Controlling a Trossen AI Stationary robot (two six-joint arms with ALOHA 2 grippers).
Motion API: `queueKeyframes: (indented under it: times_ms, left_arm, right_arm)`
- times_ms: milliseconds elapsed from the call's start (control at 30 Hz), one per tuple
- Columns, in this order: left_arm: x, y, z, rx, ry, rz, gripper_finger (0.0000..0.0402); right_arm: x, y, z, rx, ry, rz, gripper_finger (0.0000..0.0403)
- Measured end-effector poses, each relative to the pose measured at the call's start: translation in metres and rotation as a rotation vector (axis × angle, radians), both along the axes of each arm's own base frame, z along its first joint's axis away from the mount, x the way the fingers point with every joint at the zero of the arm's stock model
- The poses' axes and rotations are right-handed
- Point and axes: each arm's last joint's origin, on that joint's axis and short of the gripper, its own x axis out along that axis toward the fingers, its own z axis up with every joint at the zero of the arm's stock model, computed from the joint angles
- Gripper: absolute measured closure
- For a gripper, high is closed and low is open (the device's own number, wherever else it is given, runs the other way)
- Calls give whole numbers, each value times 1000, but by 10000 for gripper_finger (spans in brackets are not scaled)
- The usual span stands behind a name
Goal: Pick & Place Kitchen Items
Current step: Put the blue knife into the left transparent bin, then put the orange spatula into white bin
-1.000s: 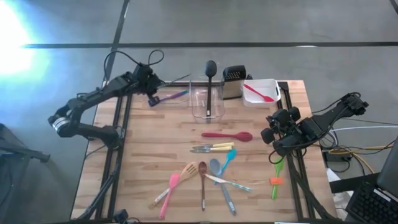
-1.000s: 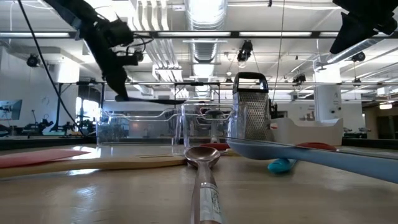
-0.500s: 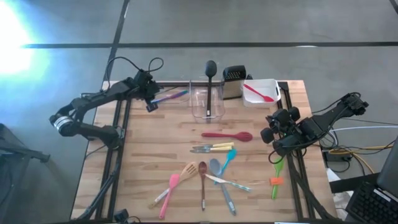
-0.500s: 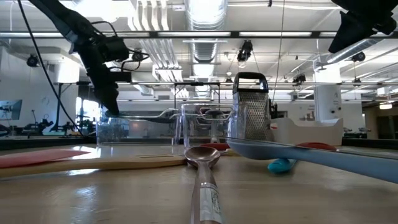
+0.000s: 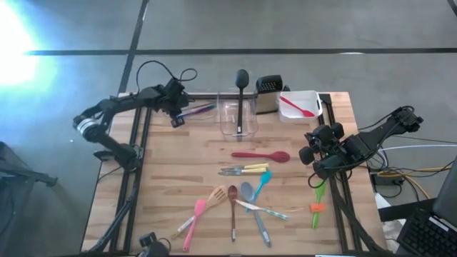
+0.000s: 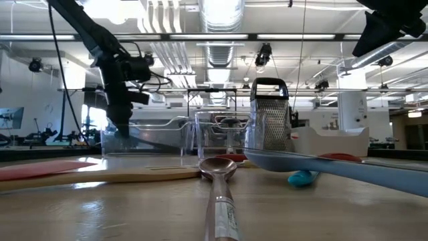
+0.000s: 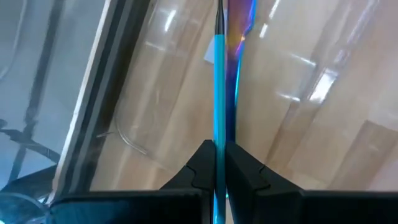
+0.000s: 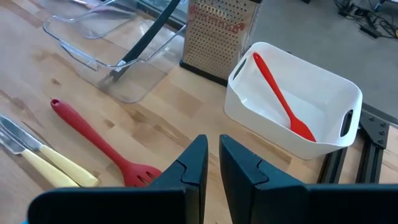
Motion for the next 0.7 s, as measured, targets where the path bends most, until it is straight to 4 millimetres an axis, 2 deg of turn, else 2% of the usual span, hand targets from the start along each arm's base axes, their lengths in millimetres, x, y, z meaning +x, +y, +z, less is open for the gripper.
queueKeyframes:
  times_ms: [100,367,533,700]
  left_arm:
    - [6,7,0,-19,8,17,371]
    - [13,15,11,2,-21,32,270]
    - [12,10,31,28,-54,40,243]
    - [10,-2,62,86,-156,51,243]
  right_arm:
    - [0,0,0,0,0,1,369]
    - [0,0,0,-1,8,6,369]
    - [0,0,0,-2,9,7,369]
    - [0,0,0,-4,12,9,369]
